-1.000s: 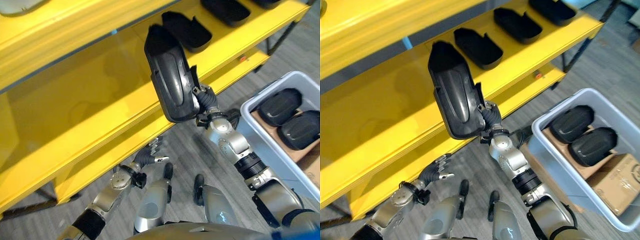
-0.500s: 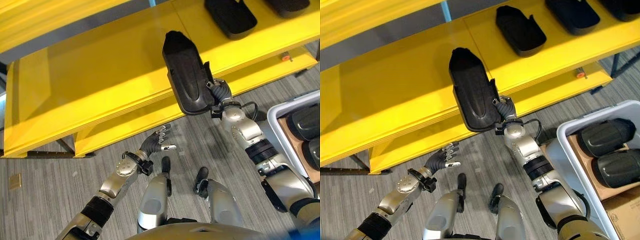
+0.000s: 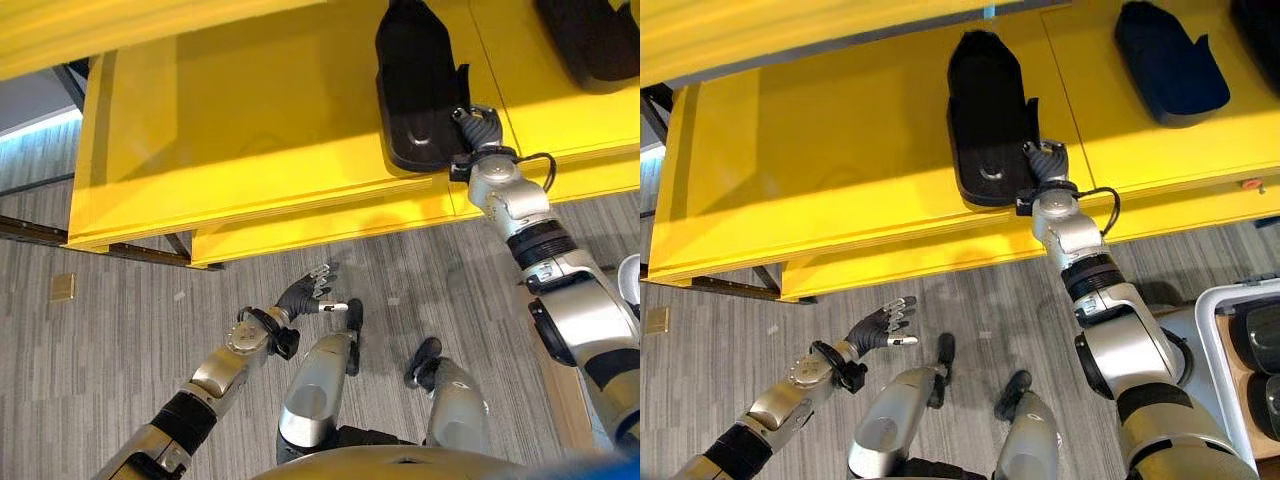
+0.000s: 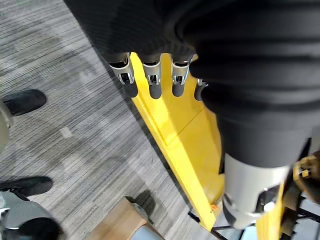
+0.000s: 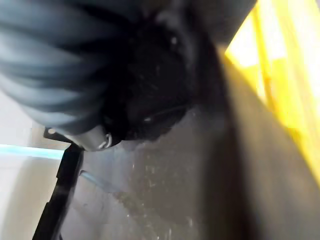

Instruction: Move parts from the plastic box to the shelf.

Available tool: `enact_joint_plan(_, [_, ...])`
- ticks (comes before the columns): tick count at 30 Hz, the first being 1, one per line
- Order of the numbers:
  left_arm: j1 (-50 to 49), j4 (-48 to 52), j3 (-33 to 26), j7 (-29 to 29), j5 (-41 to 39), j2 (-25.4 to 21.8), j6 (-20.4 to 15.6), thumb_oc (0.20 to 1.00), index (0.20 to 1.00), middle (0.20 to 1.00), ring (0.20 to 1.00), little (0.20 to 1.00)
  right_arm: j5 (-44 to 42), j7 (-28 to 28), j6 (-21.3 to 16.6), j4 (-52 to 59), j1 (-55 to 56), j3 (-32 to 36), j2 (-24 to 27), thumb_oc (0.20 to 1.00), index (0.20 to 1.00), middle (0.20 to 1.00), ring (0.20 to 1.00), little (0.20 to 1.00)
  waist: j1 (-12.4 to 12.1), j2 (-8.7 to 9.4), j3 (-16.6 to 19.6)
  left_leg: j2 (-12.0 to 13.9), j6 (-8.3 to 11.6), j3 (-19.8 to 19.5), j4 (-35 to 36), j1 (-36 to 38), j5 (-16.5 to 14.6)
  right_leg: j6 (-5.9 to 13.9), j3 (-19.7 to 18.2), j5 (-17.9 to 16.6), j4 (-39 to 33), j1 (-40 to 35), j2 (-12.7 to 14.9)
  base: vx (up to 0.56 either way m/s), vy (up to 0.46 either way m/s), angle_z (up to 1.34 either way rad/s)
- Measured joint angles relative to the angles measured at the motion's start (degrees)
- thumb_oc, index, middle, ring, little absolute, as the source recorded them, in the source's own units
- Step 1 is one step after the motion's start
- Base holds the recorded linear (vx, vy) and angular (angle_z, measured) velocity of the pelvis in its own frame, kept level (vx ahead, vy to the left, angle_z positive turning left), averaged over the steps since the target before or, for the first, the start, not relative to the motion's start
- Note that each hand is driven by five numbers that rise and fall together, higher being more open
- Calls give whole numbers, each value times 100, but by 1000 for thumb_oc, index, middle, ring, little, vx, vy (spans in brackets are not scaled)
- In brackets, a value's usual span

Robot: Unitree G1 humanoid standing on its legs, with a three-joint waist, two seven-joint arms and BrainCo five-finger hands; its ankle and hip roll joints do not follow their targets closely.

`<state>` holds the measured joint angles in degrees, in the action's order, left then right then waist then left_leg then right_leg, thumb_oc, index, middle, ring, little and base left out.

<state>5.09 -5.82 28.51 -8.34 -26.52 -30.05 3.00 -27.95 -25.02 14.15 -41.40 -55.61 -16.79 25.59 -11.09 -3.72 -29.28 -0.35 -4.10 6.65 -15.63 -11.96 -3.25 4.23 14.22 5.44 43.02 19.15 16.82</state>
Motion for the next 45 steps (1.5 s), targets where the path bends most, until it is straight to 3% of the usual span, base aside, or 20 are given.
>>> enact_joint_plan(1, [27,62,34,-5,-1,-65,25,1000,1000,1000,1000,1000,0,-59,-29,-17,37,131,17,200,200,200,200,200,153,-10,-50,40,141,-245,69,-81,78,150,-548,119,-778,167,-259,67,-580,56])
enact_joint_plan(2, [39,59,41,-5,-1,-86,22,1000,1000,1000,1000,1000,-2,-73,-40,-24,32,148,26,200,200,200,200,200,166,2,-54,34,171,-271,88,-108,99,177,-593,102,-1037,181,-306,12,-584,93])
enact_joint_plan(3, [61,66,-38,-32,-153,-426,18,1000,1000,1000,1000,1000,-7,-144,-121,-32,-67,285,20,200,200,200,200,200,205,167,-112,55,150,-387,102,-339,223,246,-769,-108,-2623,-2,-488,-41,-360,56])
enact_joint_plan(4, [5,56,-109,-27,-164,-540,13,1000,1000,1000,1000,1000,-12,-153,-141,-34,-160,272,32,200,200,200,200,200,139,240,-117,96,118,-390,155,-413,311,204,-647,-163,-2755,-4,-526,-26,-361,47])
enact_joint_plan(5, [-14,58,-143,-15,-164,-636,1,1000,1000,1000,1000,1000,-12,-152,-214,-99,-443,180,67,200,200,200,200,200,24,300,-140,186,224,-381,99,-579,331,138,-358,-272,-2714,-56,-577,20,-218,-4])
enact_joint_plan(7, [-129,85,-147,-8,-163,-588,5,1000,1000,1000,1000,1000,-23,-97,-234,-122,-717,14,114,200,200,200,200,200,-45,344,-186,367,412,-361,3,-694,260,-105,-249,-585,-2813,-112,-771,55,-124,-24])
enact_joint_plan(12, [-79,107,216,-40,-157,-162,-5,1000,1000,1000,1000,1000,-11,-91,-235,-130,-779,-183,680,200,200,200,200,200,-43,360,-202,646,647,-418,246,-592,364,-277,-188,-504,-2852,-145,-1056,59,-77,-7])
enact_joint_plan(16, [-4,100,152,-35,-156,-159,-113,1000,1000,1000,1000,1000,3,-115,-207,-476,-997,-188,1018,200,200,200,200,200,83,346,-209,713,777,-509,450,-487,471,-413,-125,-419,-2794,-158,-1136,116,-81,5])
enact_joint_plan(28, [-8,-10,75,-51,-149,-222,-85,1000,1000,1000,1000,1000,234,22,-67,-720,-1544,-209,1094,200,200,200,200,200,-140,309,-230,689,872,-732,73,-807,387,-603,-29,90,-1873,296,-1019,89,-62,9])
enact_joint_plan(36, [-3,-18,59,-67,-152,-218,-62,1000,1000,1000,1000,1000,536,240,-51,-743,-1843,-658,1089,200,200,200,200,200,-212,305,-232,736,922,-806,-173,-1139,333,-713,2,226,-1517,658,-1018,82,-32,2])
enact_joint_plan(45, [-116,-36,-145,-212,-159,-221,21,1000,1000,1000,1000,1000,591,217,-25,-796,-2027,-734,1082,200,200,200,200,200,-413,310,-236,788,1030,-1055,-663,-1604,122,-856,163,580,-952,1046,-1010,102,-57,9])
